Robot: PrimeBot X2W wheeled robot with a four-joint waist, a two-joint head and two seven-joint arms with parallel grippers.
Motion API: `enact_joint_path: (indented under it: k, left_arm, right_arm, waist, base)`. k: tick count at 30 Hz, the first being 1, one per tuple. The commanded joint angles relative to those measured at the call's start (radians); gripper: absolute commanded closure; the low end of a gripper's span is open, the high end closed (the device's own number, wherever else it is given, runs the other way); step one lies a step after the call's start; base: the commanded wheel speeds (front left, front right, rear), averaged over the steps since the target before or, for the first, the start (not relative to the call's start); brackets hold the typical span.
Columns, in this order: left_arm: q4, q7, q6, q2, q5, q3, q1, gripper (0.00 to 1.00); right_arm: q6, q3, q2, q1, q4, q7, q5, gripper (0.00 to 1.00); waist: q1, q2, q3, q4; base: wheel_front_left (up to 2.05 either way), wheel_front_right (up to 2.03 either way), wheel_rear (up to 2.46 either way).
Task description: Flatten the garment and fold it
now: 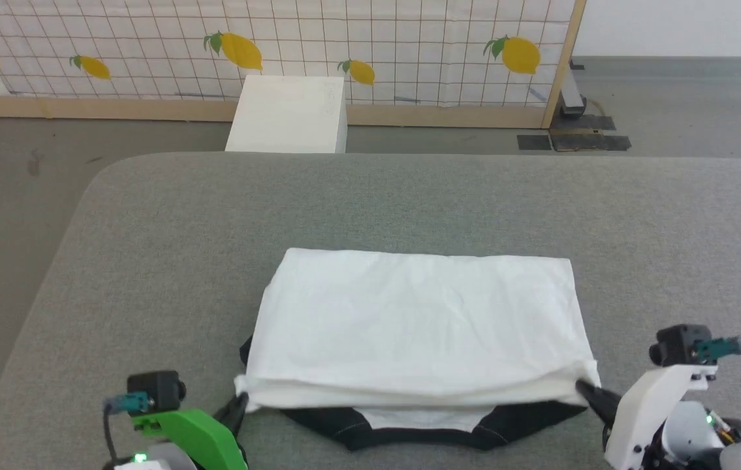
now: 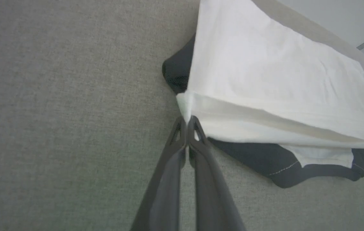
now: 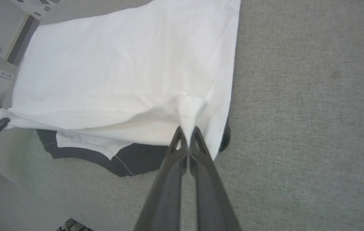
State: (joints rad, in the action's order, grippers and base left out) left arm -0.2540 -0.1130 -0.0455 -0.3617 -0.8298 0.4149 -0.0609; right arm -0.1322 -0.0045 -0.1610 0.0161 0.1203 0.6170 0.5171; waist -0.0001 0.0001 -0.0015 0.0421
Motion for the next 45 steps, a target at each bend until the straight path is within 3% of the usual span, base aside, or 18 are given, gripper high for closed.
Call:
enact_joint_path:
  k: [1, 6, 7, 8, 9, 10, 18, 21, 24, 28, 30, 35, 38, 45]
  left_arm:
    - [-0.017, -0.009, -0.002, 0.011, -0.009, 0.008, 0.015, 1.0]
    - [-0.071, -0.029, 0.004, 0.032, -0.028, 0.019, 0.009, 1.0]
    - [-0.079, -0.037, 0.002, 0.036, -0.037, 0.016, 0.009, 0.92]
    - [-0.083, -0.043, 0.0, 0.036, -0.041, 0.015, 0.008, 0.53]
    - [-0.086, -0.058, -0.006, 0.035, -0.052, 0.012, 0.011, 0.0]
    - [-0.087, -0.074, -0.012, 0.032, -0.06, 0.01, 0.013, 0.0]
    - [0.009, -0.145, -0.11, -0.062, -0.108, -0.077, 0.066, 0.0]
    - [0.088, -0.086, -0.145, -0.093, -0.105, -0.141, 0.08, 0.0]
    - [0.157, 0.054, -0.156, -0.097, -0.069, -0.207, 0.067, 0.0]
    - [0.201, 0.282, -0.123, -0.101, 0.047, -0.23, 0.027, 0.0]
    - [0.203, 0.34, -0.107, -0.091, 0.089, -0.232, 0.008, 0.0]
    - [0.225, 0.373, -0.064, -0.074, 0.23, -0.25, -0.038, 0.0]
    - [0.257, 0.374, -0.022, -0.036, 0.308, -0.29, -0.054, 0.0]
    - [0.246, 0.375, 0.089, 0.049, 0.371, -0.336, -0.061, 0.0]
  right_arm:
    - [0.002, 0.002, 0.007, -0.014, 0.01, 0.004, -0.01, 1.0]
    - [0.002, 0.009, 0.016, -0.027, 0.07, 0.018, -0.043, 1.0]
    - [0.002, 0.003, 0.021, -0.027, 0.083, 0.021, -0.046, 1.0]
    - [0.002, 0.003, 0.023, -0.025, 0.088, 0.02, -0.049, 1.0]
    - [0.002, 0.01, 0.023, -0.024, 0.088, 0.018, -0.051, 0.58]
    - [0.002, 0.013, 0.022, -0.025, 0.087, 0.019, -0.05, 0.0]
    - [0.002, -0.037, -0.01, -0.051, -0.039, 0.054, 0.038, 0.0]
    - [0.002, -0.107, -0.013, -0.041, -0.095, 0.073, 0.064, 0.0]
    - [0.002, -0.132, -0.04, -0.008, -0.12, 0.095, 0.054, 0.0]
    - [0.002, -0.112, -0.079, 0.066, -0.089, 0.132, 0.043, 0.0]
    - [0.002, -0.087, -0.096, 0.105, -0.056, 0.161, 0.051, 0.0]
    - [0.002, -0.036, -0.124, 0.188, 0.029, 0.239, 0.07, 0.0]
    - [0.002, -0.016, -0.128, 0.227, 0.073, 0.27, 0.067, 0.0]
    - [0.002, 0.044, -0.114, 0.275, 0.158, 0.297, 0.066, 0.0]
  waist:
    - [0.0001, -0.0001, 0.003, -0.002]
    - [0.0001, -0.0001, 0.006, -0.008]
    - [0.0001, -0.0001, 0.005, -0.01]
    - [0.0001, -0.0001, 0.003, -0.011]
    - [0.0001, -0.0001, 0.002, -0.014]
    - [0.0001, -0.0001, 0.001, -0.015]
    - [0.0001, -0.0001, -0.015, -0.015]
    - [0.0001, -0.0001, -0.01, -0.013]
    - [0.0001, -0.0001, 0.01, -0.007]
    - [0.0001, -0.0001, 0.047, 0.002]
    - [0.0001, -0.0001, 0.068, 0.008]
    - [0.0001, -0.0001, 0.12, 0.023]
    - [0.0001, -0.0001, 0.154, 0.035]
    - [0.0001, -0.0001, 0.21, 0.061]
  base:
    - [0.0, 0.0, 0.0]
    - [0.0, 0.0, 0.0]
    - [0.0, 0.0, 0.0]
    - [0.0, 0.0, 0.0]
    - [0.0, 0.0, 0.0]
    - [0.0, 0.0, 0.0]
    - [0.0, 0.0, 0.0]
    - [0.0, 0.0, 0.0]
    - [0.0, 0.0, 0.0]
    - [0.0, 0.0, 0.0]
    - [0.0, 0.0, 0.0]
    - [0.0, 0.0, 0.0]
    - [0.0, 0.0, 0.0]
    - [0.0, 0.0, 0.0]
